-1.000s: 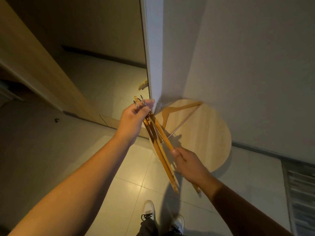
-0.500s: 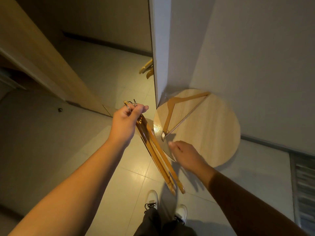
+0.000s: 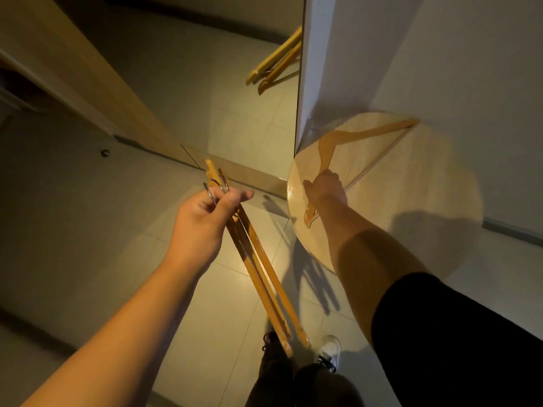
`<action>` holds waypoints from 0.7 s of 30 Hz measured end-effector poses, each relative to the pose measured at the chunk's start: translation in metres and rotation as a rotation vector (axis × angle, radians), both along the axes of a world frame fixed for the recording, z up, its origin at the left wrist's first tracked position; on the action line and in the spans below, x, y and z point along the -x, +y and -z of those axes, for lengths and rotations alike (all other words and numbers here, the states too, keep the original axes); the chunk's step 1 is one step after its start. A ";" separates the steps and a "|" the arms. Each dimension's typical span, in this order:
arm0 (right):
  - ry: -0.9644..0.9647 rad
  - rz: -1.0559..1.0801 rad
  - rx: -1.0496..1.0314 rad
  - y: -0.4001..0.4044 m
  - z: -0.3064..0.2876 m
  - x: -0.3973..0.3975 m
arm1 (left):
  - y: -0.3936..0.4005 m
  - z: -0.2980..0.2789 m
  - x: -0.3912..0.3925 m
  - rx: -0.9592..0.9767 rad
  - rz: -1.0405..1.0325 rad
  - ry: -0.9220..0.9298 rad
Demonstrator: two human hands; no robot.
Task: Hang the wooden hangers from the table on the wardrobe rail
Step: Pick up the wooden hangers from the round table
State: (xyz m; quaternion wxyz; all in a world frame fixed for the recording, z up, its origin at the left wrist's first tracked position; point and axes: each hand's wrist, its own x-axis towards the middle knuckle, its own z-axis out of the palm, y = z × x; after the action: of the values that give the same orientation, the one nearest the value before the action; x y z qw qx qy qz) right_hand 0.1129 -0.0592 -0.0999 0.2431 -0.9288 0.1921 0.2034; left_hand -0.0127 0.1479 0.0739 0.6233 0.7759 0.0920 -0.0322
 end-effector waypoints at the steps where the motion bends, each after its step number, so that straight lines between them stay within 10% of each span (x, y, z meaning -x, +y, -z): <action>1: 0.020 0.000 0.027 0.003 0.007 -0.002 | 0.002 0.004 -0.001 0.008 -0.002 0.004; 11: 0.117 0.053 0.072 0.001 0.010 0.010 | 0.002 0.012 -0.004 0.004 0.013 0.014; 21: -0.107 0.004 -0.112 -0.095 -0.134 0.148 | -0.017 -0.064 0.013 0.031 -0.010 0.011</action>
State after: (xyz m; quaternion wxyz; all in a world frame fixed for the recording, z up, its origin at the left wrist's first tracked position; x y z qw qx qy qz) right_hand -0.0348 -0.1544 0.0346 0.3047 -0.9230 0.1689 0.1635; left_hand -0.0256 0.1311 0.1378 0.6350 0.7654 0.0987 -0.0350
